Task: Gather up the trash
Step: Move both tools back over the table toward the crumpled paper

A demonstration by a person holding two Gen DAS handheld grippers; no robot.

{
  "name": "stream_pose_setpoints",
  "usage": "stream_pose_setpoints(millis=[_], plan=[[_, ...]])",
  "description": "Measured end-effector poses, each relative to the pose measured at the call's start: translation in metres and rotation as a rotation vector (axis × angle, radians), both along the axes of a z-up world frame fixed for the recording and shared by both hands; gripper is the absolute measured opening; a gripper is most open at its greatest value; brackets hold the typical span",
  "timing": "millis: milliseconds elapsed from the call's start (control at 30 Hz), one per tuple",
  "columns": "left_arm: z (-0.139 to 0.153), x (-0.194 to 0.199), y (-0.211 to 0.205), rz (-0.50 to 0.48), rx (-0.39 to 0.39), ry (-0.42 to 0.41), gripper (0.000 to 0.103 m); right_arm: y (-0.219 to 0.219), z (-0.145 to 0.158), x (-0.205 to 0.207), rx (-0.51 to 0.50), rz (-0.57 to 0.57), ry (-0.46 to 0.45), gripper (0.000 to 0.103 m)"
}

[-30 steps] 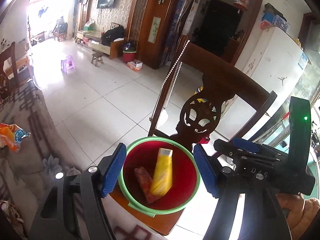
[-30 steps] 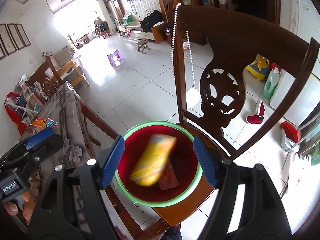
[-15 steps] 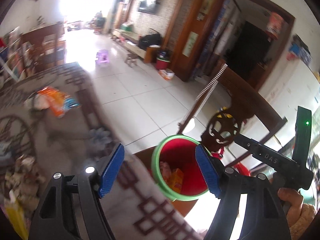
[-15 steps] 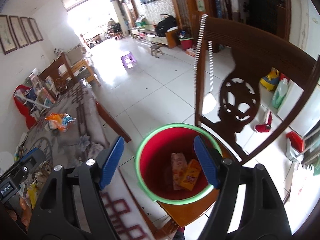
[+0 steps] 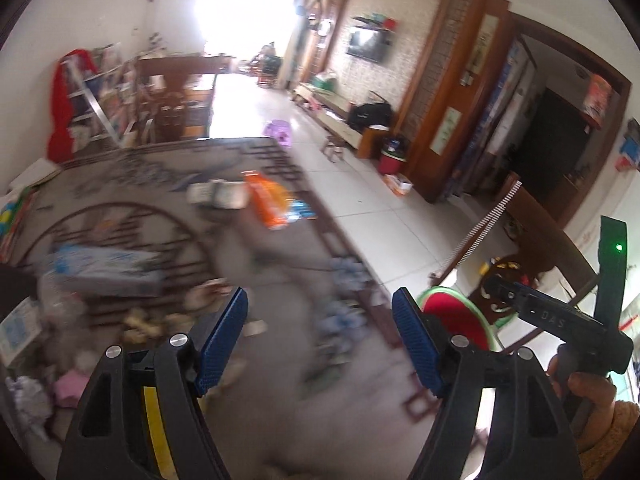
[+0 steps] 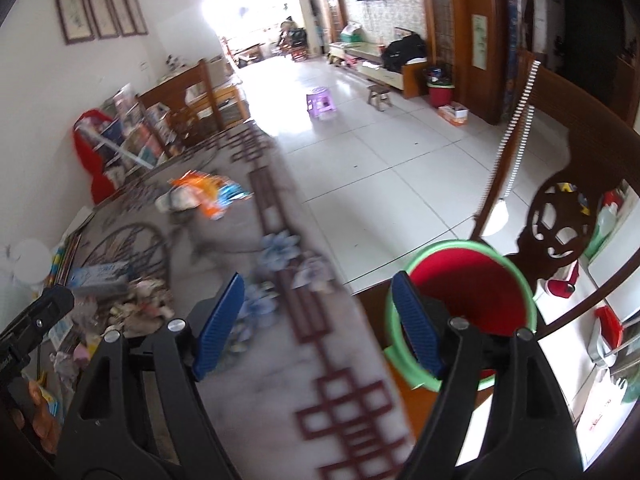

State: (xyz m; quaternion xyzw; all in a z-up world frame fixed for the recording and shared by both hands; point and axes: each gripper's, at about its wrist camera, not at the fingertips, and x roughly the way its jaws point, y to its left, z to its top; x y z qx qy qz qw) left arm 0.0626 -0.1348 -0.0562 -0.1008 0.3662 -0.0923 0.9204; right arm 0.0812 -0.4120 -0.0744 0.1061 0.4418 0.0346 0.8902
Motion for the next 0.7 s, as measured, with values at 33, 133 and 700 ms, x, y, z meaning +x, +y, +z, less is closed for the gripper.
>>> stream_pose_setpoints(millis=[33, 133, 700], plan=[[-0.001, -0.003, 0.011, 0.013, 0.001, 0.004, 0.071, 0.010, 0.000, -0.002, 0.001, 0.010, 0.003, 0.074], [-0.009, -0.018, 0.061, 0.073, 0.015, 0.025, 0.071, 0.044, 0.000, -0.008, -0.005, 0.043, 0.008, 0.074], [-0.077, -0.079, 0.261, 0.381, 0.083, 0.198, 0.077, 0.195, 0.003, -0.042, 0.007, 0.226, 0.025, 0.078]])
